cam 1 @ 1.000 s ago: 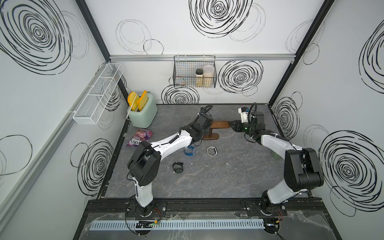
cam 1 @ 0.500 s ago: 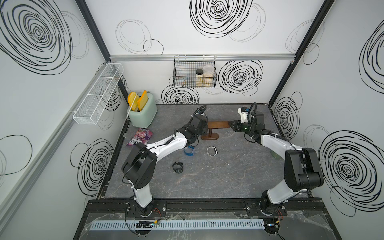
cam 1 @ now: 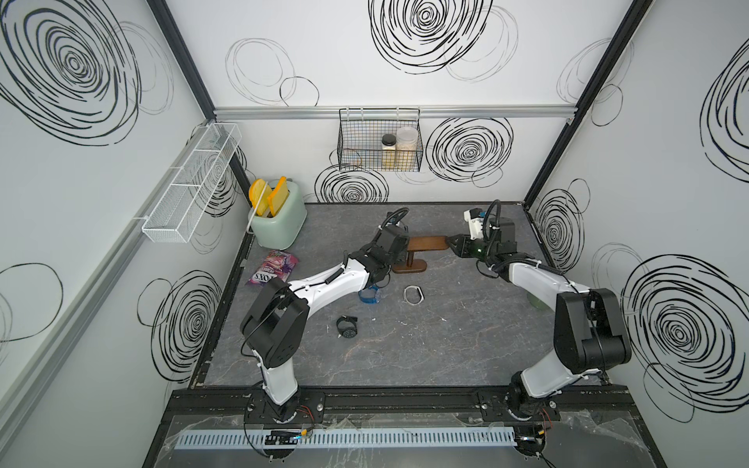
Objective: Place watch on stand
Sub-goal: Place the watch on the stand.
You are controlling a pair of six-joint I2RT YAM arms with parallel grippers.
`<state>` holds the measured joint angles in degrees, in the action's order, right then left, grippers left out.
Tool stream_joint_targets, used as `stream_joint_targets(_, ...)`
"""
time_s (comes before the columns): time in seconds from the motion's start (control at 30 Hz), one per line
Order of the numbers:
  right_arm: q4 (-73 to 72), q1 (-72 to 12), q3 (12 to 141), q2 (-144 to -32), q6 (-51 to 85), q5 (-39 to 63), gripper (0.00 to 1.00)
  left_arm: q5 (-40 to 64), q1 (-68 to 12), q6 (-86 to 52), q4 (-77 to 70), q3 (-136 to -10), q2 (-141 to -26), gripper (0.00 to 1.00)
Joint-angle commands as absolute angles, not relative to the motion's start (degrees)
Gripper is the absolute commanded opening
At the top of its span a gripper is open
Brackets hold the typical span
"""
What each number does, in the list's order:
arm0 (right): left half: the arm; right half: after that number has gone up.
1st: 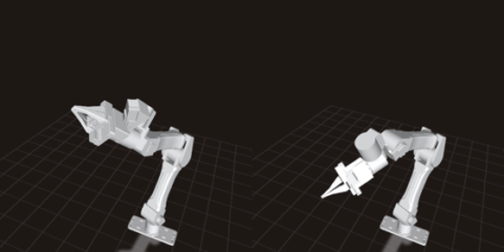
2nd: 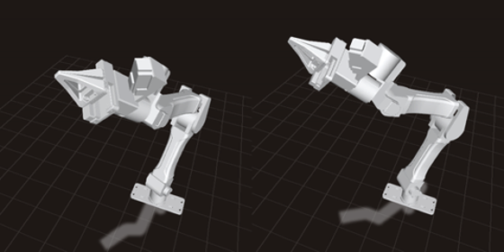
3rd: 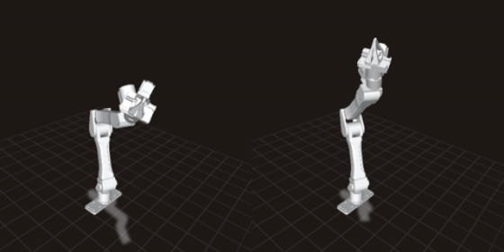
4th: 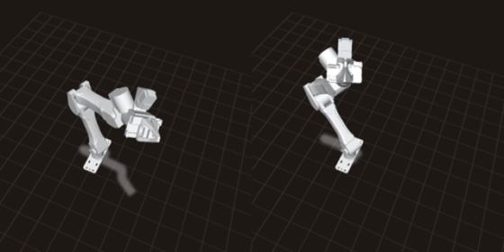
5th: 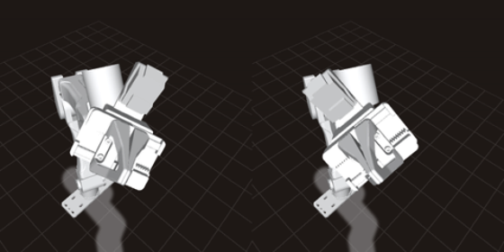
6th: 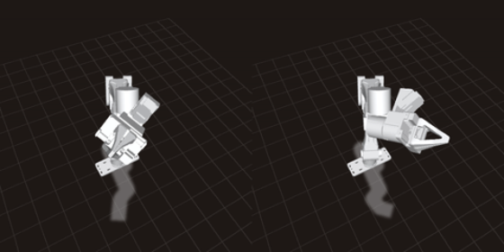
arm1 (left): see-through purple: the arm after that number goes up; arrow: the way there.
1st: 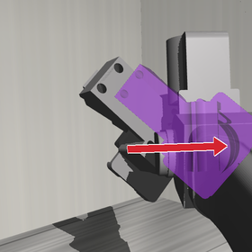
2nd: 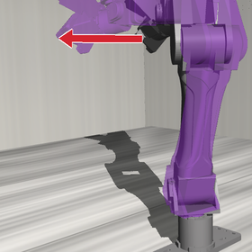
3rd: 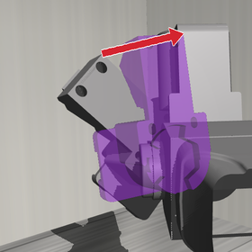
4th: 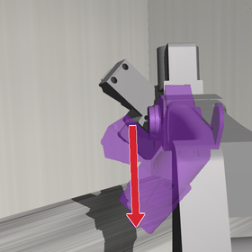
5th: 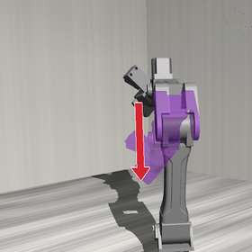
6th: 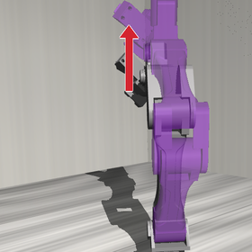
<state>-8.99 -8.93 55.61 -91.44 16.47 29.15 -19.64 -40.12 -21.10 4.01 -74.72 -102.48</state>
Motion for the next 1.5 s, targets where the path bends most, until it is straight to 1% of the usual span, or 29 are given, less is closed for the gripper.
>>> stream_joint_targets(0.0,-6.2,-10.6,56.3,-91.4,15.7,31.7,0.28,-17.8,-40.9,-22.7,10.1,-75.0,-105.2,0.49)
stream_joint_targets(0.2,-6.1,-10.7,56.3,-91.3,15.7,31.7,0.28,-17.9,-40.7,-22.7,11.8,-76.6,-106.0,0.52)
stream_joint_targets(0.23,-6.1,-10.6,56.3,-91.3,15.7,31.7,0.28,-17.8,-40.7,-22.7,11.9,-76.8,-106.1,0.51)
stream_joint_targets(0.33,-6.1,-10.6,56.3,-91.3,15.7,31.8,0.28,-17.6,-40.6,-22.7,12.1,-76.9,-106.3,0.44)
stream_joint_targets(0.37,-6.1,-10.6,56.3,-91.3,15.8,31.8,0.28,-17.4,-40.6,-22.9,12.3,-76.9,-106.3,0.44)
stream_joint_targets(0.47,-6.1,-10.6,56.2,-91.2,15.7,31.8,0.28,-17.0,-40.5,-23.3,12.6,-76.7,-106.1,0.48)
stream_joint_targets(0.7,-6.1,-10.7,56.2,-91.3,15.7,32.0,0.28,-14.3,-40.0,-25.6,12.5,-76.3,-106.5,0.48)
stream_joint_targets(1.17,-5.9,-10.7,56.0,-90.7,15.5,32.0,0.28,-13.3,-40.3,-24.9,11.0,-78.7,-105.9,0.34)
stream_joint_targets(1.47,-5.8,-10.7,55.9,-90.6,15.4,31.9,0.28,-12.1,-39.9,-20.6,9.1,-79.1,-104.7,0.32)
